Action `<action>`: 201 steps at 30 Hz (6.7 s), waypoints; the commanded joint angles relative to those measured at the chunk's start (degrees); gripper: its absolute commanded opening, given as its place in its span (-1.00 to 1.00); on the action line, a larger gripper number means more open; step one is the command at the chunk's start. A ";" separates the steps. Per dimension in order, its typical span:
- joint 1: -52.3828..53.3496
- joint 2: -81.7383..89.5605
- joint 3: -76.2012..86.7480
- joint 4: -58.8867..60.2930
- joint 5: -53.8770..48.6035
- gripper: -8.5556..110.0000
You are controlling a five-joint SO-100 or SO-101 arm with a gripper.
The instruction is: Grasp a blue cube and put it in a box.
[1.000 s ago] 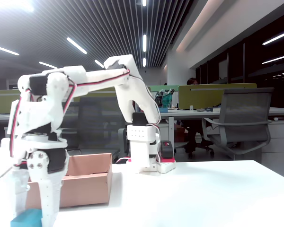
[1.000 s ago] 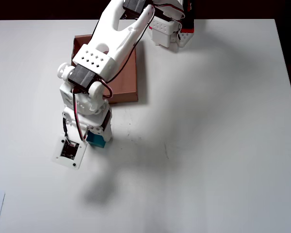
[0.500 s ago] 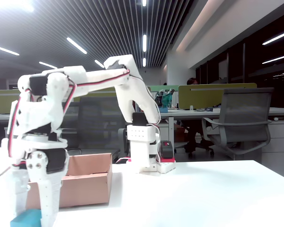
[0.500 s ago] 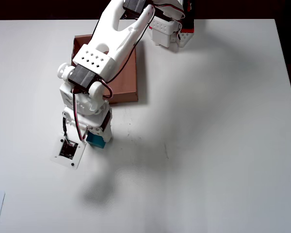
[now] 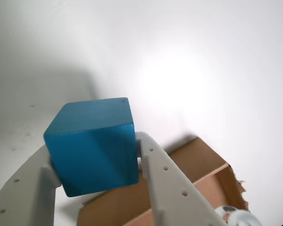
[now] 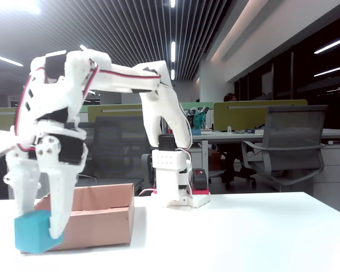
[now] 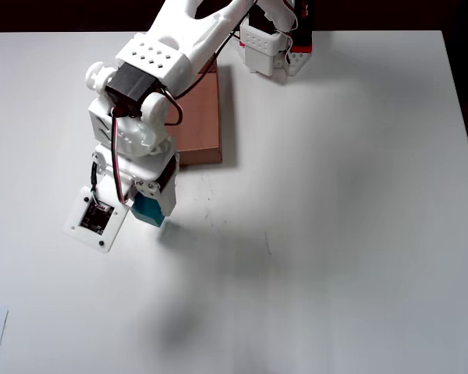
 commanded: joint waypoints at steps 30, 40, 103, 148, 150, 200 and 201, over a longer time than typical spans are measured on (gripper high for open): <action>18.11 45.88 32.52 12.30 8.88 -0.70; 21.18 56.16 49.92 8.00 9.67 -0.70; 20.30 50.45 76.38 -22.85 11.16 -0.30; -0.79 75.23 58.71 3.16 10.20 -0.53; -3.43 76.38 58.71 4.75 10.28 -0.56; -23.38 116.54 98.88 11.07 13.27 -0.62; -23.38 116.81 99.14 10.81 13.45 -0.62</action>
